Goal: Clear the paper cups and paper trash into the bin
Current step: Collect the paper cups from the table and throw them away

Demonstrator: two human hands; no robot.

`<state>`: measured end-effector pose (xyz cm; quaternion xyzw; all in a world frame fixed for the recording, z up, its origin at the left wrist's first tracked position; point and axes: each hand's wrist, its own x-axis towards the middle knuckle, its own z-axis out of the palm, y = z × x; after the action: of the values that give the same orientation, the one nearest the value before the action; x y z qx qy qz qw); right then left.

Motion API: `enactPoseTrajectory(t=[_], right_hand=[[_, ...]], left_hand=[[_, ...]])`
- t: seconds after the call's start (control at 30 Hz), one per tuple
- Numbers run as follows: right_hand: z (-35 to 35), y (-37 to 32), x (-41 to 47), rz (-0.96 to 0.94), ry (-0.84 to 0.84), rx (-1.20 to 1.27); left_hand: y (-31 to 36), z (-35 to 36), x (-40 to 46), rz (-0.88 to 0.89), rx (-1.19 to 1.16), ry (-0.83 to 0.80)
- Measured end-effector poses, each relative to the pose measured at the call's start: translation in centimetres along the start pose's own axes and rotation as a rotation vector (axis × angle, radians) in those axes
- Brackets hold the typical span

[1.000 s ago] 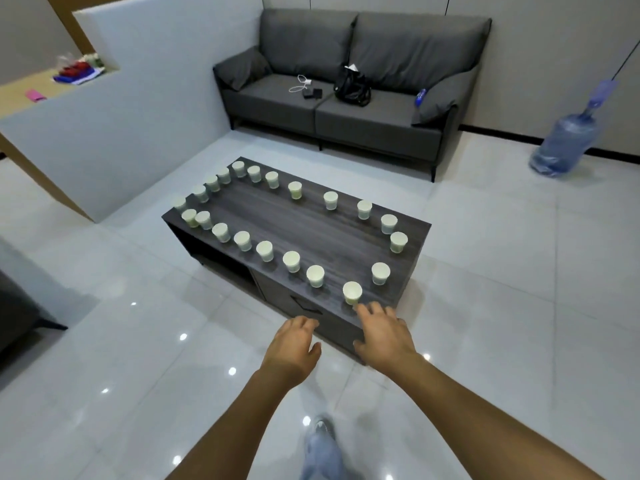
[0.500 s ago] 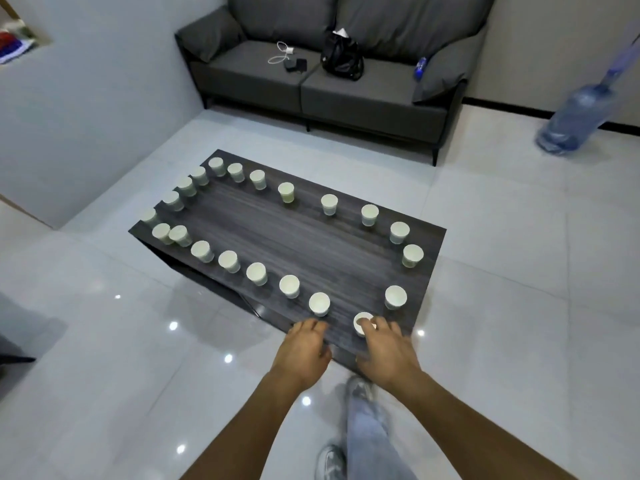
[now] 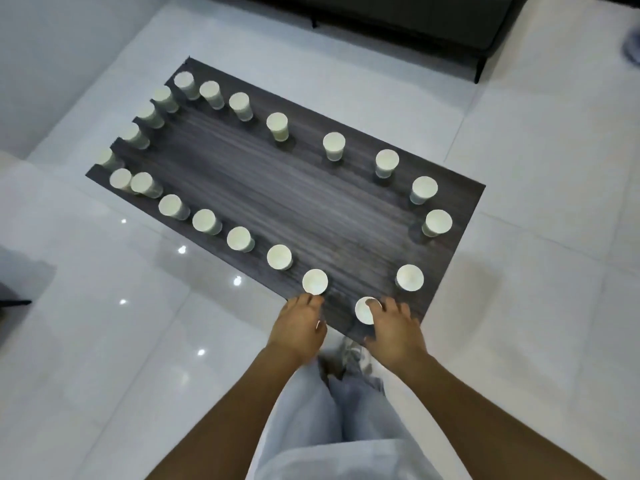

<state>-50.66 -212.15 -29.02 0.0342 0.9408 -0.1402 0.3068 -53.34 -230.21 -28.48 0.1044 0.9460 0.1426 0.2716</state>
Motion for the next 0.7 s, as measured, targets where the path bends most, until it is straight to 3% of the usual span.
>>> enactPoseTrajectory(t=[0.23, 0.37, 0.7], right_hand=[[4.9, 1.6, 7.0, 0.050, -0.080, 0.018], [7.7, 2.4, 10.3, 0.063, -0.103, 0.009], [12.4, 3.3, 13.3, 0.164, -0.171, 0.138]], left_hand=[[-2.6, 5.0, 6.6, -0.030, 0.031, -0.097], [-3.9, 7.2, 10.8, 0.013, 0.071, -0.076], [-6.2, 11.2, 16.0, 0.077, 0.289, -0.168]])
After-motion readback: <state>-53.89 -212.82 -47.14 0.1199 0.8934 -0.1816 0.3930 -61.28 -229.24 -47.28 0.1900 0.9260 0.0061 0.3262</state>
